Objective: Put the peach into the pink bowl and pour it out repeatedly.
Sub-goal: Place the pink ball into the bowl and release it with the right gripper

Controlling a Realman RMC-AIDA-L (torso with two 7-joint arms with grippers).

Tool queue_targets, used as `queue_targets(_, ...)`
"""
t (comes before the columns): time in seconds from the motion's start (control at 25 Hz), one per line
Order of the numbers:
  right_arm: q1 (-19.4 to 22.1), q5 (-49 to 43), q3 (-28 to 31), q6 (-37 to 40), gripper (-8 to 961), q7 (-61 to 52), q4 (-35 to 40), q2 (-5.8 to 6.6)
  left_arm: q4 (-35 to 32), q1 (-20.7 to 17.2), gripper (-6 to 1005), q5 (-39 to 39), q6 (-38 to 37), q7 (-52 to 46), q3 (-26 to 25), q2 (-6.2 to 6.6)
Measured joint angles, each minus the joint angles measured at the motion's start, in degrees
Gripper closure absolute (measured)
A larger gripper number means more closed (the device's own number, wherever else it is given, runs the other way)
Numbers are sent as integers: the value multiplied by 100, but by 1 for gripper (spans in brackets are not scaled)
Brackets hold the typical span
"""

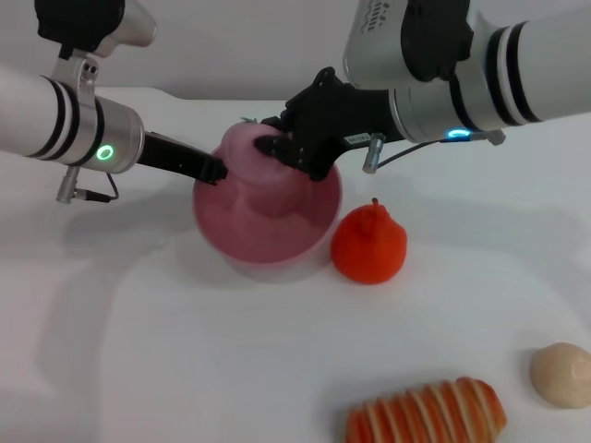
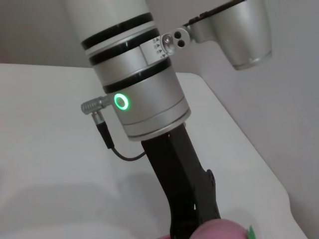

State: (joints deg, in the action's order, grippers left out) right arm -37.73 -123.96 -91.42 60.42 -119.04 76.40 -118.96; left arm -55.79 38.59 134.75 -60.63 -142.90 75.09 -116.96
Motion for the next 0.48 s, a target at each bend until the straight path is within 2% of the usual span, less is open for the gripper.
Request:
queue_targets(0.16,51,13,-3,-8,899,26,70,-3,14,0,953,7,9,-4,-4,16)
queue_targets(0.32,158,19,27,-29,679,40,174,-1,15,-11,953,16,8,-5,-4,21)
queue_targets(0.48,467,35,55,-196,485,44,483,-2,26,-8,953,96,-73,-67,-4,23)
